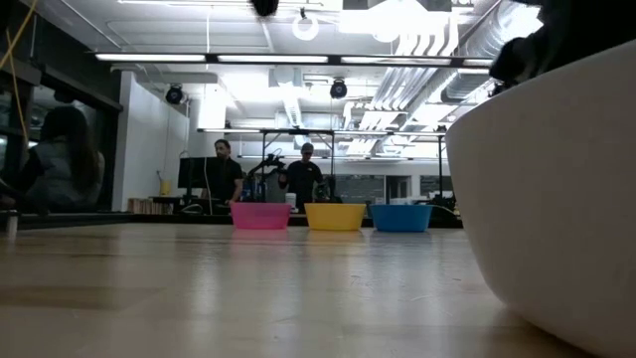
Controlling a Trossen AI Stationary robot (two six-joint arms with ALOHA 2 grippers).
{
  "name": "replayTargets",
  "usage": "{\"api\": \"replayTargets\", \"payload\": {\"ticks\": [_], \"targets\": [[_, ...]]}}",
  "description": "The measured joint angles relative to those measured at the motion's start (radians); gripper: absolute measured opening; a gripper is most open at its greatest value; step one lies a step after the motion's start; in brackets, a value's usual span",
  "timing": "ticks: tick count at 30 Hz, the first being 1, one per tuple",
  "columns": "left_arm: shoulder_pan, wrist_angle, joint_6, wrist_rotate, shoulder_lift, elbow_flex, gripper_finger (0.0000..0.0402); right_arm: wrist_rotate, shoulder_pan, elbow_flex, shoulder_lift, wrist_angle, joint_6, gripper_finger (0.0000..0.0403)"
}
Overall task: Nest bowls inside each other
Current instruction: Stack the red bowl on the violet bowl
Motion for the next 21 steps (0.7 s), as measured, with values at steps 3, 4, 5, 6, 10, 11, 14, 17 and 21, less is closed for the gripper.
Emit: {"api": "replayTargets", "payload": {"ticks": [3, 4, 5, 6, 10, 11, 14, 17, 21], "targets": [[0.03, 0.101, -0.022, 0.003, -0.064, -0.159, 0.0116, 0.04, 0.025, 0.0, 0.0, -0.07, 0.056, 0.002], [0.042, 0.132, -0.028, 0.003, -0.091, -0.215, 0.0116, 0.051, 0.036, 0.0, 0.0, -0.095, 0.079, 0.002], [0.054, 0.166, -0.04, 0.003, -0.118, -0.267, 0.0116, 0.065, 0.047, 0.0, 0.0, -0.12, 0.103, 0.002], [0.064, 0.2, -0.05, 0.003, -0.151, -0.32, 0.0116, 0.08, 0.058, 0.0, 0.0, -0.144, 0.13, 0.002], [0.101, 0.349, -0.072, 0.008, -0.278, -0.502, 0.0116, 0.112, 0.106, 0.0, -0.002, -0.201, 0.224, 0.002], [0.106, 0.375, -0.071, 0.013, -0.308, -0.539, 0.0116, 0.112, 0.121, 0.0, -0.008, -0.212, 0.243, 0.002], [0.121, 0.431, -0.066, 0.021, -0.388, -0.622, 0.0116, 0.111, 0.169, 0.0, -0.037, -0.212, 0.308, 0.002], [0.133, 0.462, -0.019, 0.021, -0.444, -0.681, 0.0116, 0.117, 0.222, 0.0, -0.083, -0.212, 0.365, 0.002], [0.164, 0.496, 0.083, 0.016, -0.462, -0.716, 0.0116, 0.188, 0.296, 0.0, -0.156, -0.208, 0.43, 0.002]]}}
